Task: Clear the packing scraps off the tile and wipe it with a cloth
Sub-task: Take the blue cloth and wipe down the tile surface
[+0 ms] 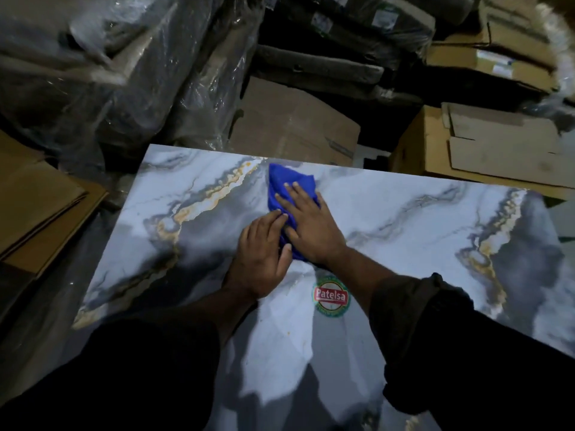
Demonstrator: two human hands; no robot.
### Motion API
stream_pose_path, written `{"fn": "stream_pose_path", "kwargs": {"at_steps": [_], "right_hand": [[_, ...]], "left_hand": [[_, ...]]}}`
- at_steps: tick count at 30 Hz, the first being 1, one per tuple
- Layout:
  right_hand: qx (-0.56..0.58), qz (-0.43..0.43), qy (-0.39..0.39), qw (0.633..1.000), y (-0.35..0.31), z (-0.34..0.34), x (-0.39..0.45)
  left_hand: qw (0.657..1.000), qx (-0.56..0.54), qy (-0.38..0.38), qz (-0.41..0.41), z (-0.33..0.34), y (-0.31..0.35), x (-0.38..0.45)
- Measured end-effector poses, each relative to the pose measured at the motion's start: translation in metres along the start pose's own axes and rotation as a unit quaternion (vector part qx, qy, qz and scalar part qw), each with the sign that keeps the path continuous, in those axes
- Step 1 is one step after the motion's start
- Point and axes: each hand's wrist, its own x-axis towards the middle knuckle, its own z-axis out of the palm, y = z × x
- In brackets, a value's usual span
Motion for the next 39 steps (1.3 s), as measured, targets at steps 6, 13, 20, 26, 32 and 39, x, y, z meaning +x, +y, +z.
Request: {"fn": "stream_pose_path", "kwargs": {"at_steps": [6, 13, 20, 26, 32, 39], "right_hand": [[-0.01, 0.073, 0.038, 0.997, -0.047, 0.021, -0.095], [-0.02, 0.176, 0.084, 0.981, -0.123, 0.053, -0.233], [-0.05, 0.421, 0.092, 0.901, -0.191, 0.07, -0.338], [-0.02, 0.56, 0.081, 0.824, -0.243, 0.075, -0.327], [-0.008, 0.496, 0.087, 0.864, -0.278, 0.086, -0.281], [-0.027, 0.417, 0.068, 0.906, -0.217, 0.067, -0.199]], "left_hand": [[0.998, 0.065, 0.009, 0.02, 0.002, 0.001, -0.008], [0.996, 0.047, -0.031, 0.062, -0.003, 0.0, -0.032], [0.993, 0.021, -0.068, 0.096, -0.021, 0.007, -0.094], [0.991, 0.001, -0.1, 0.093, -0.031, 0.005, -0.135], [0.987, 0.007, -0.107, 0.117, -0.034, 0.001, -0.138], [0.992, -0.051, -0.08, 0.089, -0.029, -0.001, -0.14]]}}
